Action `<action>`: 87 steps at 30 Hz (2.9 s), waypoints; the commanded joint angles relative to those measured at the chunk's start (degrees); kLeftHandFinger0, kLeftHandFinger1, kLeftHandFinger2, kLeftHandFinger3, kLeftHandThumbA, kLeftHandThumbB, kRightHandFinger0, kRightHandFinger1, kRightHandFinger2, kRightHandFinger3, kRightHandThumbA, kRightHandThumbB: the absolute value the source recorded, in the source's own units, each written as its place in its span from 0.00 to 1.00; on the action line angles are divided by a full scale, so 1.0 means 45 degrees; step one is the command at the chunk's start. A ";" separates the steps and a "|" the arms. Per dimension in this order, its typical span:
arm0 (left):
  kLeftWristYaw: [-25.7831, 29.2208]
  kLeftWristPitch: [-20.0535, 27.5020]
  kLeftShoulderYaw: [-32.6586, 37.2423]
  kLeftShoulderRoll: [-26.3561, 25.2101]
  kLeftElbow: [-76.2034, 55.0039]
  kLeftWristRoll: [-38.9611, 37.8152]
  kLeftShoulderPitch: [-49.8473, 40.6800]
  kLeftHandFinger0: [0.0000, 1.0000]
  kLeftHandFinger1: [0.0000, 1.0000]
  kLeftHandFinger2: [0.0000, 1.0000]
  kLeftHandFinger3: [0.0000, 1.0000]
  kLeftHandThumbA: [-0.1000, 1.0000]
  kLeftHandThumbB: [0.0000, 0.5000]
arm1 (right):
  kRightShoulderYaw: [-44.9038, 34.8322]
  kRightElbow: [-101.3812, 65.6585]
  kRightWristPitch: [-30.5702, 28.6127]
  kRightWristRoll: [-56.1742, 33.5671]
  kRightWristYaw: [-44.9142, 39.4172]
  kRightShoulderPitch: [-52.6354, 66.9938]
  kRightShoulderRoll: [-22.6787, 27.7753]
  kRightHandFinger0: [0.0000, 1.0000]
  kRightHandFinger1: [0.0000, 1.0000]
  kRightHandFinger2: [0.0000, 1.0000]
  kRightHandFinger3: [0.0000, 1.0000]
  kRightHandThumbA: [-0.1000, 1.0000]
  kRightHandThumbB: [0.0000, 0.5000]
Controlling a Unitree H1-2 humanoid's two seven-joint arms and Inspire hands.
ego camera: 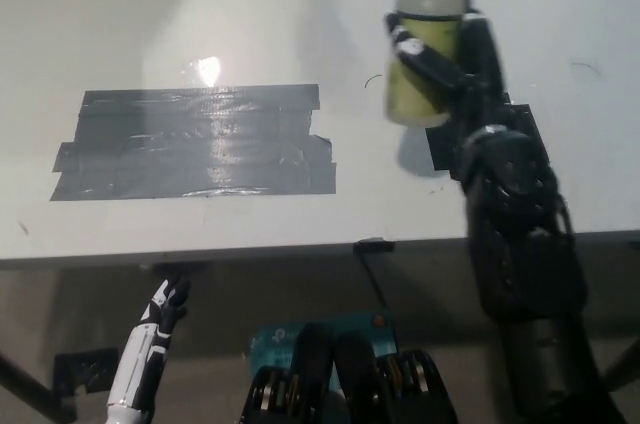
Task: A spray bottle is kept on the black marked spot on the table infront of the robot and the robot extends its right arm to pick it up and hands it to a person
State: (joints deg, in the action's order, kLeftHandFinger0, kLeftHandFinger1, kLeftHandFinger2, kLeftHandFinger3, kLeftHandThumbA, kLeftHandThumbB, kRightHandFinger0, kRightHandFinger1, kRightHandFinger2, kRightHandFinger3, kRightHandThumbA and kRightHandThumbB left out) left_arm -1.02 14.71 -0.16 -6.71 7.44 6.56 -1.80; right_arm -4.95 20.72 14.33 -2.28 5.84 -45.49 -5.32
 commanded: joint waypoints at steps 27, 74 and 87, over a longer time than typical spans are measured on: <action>-0.0048 0.0188 0.0220 -0.0327 -0.0395 0.0542 -0.0001 1.00 1.00 1.00 1.00 1.00 0.61 | -0.0291 0.3494 -0.0080 -0.2558 -0.3419 -0.1510 -0.0715 1.00 1.00 1.00 1.00 0.57 0.96; 0.0152 0.0504 0.0485 -0.0110 -0.0382 0.0643 -0.0844 1.00 1.00 1.00 1.00 1.00 0.59 | 0.1741 -0.4296 -0.5149 -0.0209 -0.3632 1.0460 0.2679 1.00 1.00 1.00 1.00 1.00 0.68; 0.0217 0.0559 0.0537 -0.0071 -0.0354 0.0783 -0.1030 1.00 1.00 1.00 1.00 1.00 0.64 | 0.2116 -0.3929 -0.5613 0.0358 -0.3536 1.0575 0.2914 1.00 1.00 1.00 1.00 1.00 0.64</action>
State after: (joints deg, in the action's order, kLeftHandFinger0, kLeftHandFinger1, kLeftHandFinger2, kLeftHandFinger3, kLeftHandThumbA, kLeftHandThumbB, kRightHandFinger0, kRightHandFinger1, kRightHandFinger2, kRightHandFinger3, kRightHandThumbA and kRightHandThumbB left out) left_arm -0.98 14.96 2.13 -6.98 6.91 9.29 -5.43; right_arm 4.27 4.05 -6.89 -2.10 -9.95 2.38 7.00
